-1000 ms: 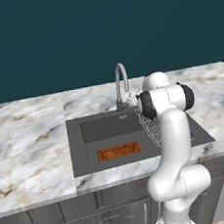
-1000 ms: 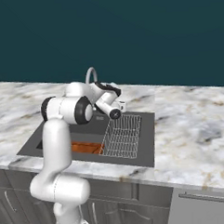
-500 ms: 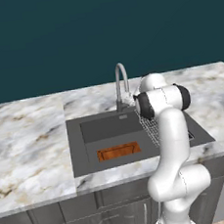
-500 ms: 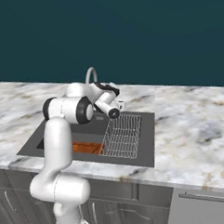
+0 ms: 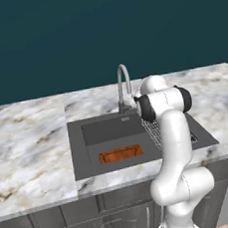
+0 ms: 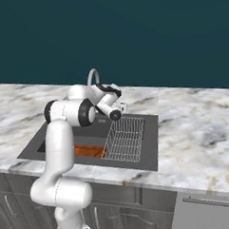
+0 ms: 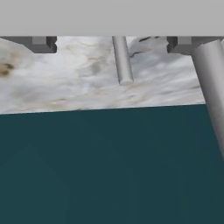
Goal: Turn on the sink faucet with hot water and rinse the cutting board for ten seconds, then turn off the faucet. Push the cutting board to reach the water if necessary.
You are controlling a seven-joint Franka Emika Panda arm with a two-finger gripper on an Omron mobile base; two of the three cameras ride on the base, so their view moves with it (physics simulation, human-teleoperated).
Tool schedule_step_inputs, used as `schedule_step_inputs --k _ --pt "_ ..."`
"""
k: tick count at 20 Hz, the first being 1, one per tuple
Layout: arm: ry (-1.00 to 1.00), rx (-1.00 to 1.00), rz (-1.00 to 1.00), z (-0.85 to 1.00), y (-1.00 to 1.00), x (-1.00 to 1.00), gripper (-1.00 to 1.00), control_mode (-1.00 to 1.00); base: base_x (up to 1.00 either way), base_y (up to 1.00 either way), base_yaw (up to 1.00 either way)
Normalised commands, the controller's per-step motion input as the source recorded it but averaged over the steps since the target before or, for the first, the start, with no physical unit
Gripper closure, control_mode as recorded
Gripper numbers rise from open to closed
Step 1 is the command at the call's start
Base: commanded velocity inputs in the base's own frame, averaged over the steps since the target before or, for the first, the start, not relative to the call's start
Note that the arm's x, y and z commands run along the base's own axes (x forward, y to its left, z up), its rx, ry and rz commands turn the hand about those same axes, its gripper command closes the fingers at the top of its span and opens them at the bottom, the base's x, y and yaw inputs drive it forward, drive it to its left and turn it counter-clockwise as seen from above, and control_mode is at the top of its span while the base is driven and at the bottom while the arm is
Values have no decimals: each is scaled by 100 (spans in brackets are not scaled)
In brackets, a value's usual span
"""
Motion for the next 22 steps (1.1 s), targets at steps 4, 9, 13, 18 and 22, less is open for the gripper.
schedule_step_inputs --k 4,9,13,18,22 --pt "0 0 -2 0 0 7 -100 -100 0 0 0" --pt "0 0 -2 0 0 9 -100 -100 0 0 0" --pt "0 0 -2 0 2 10 -100 -100 0 0 0" --pt "0 0 -1 0 2 9 -100 -100 0 0 0" --pt "0 0 0 0 1 10 -100 -100 0 0 0"
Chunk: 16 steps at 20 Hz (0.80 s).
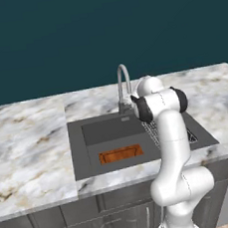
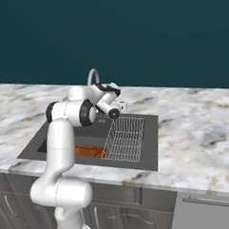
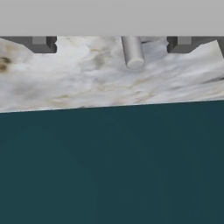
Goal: Turn on the sink faucet with hot water and rinse the cutting board for ten seconds, then turn off the faucet. Push the cutting board to reach the water if necessary.
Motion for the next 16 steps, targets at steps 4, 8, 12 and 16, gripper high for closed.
schedule_step_inputs --k 4,8,12,16 --pt "0 0 0 0 0 8 -100 -100 0 0 0" --pt "0 0 0 0 0 4 -100 -100 0 0 0" --pt "0 0 0 0 0 1 -100 -100 0 0 0" --pt "0 0 0 0 0 0 -100 -100 0 0 0"
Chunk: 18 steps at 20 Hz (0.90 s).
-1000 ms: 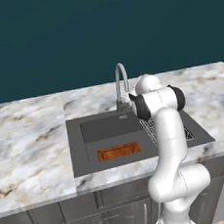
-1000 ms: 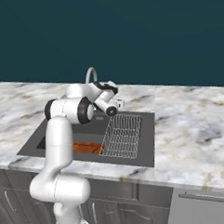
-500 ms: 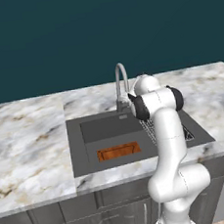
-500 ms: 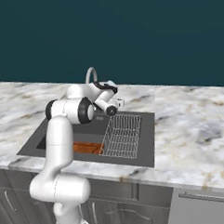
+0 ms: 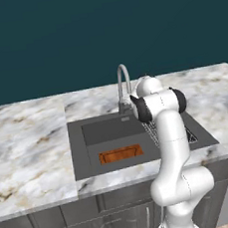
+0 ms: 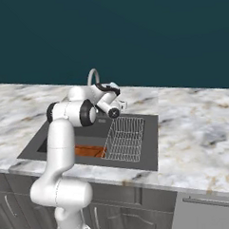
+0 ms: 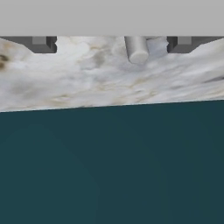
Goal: Turn on the sink faucet with hot water and rinse the cutting board for ten seconds, then turn off the faucet. Push the cutting board to reach the water if necessary.
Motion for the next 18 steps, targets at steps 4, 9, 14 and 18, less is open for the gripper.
schedule_step_inputs --k 4,9,14,18 --pt "0 0 0 0 -2 0 -100 -100 0 0 0" --pt "0 0 0 0 -5 0 -100 -100 0 0 0" --pt "0 0 0 0 -5 0 -100 -100 0 0 0" --pt "0 0 0 0 -3 1 -100 -100 0 0 0"
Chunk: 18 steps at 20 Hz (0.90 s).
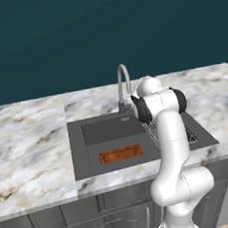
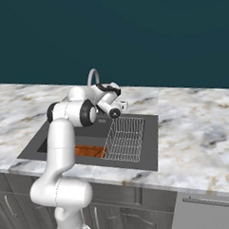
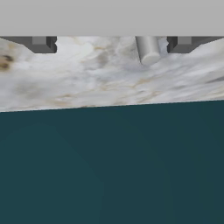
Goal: Turn on the sink faucet with hot water and rinse the cutting board for ten seconds, then turn off the faucet. Push the cutting board to reach the water if necessary.
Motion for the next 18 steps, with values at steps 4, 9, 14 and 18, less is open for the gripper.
schedule_step_inputs --k 4,9,14,18 --pt "0 0 0 0 -1 7 -100 -100 0 0 0" --pt "0 0 0 0 0 7 -100 -100 0 0 0" --pt "0 0 0 0 0 7 -100 -100 0 0 0" --pt "0 0 0 0 -1 1 -100 -100 0 0 0"
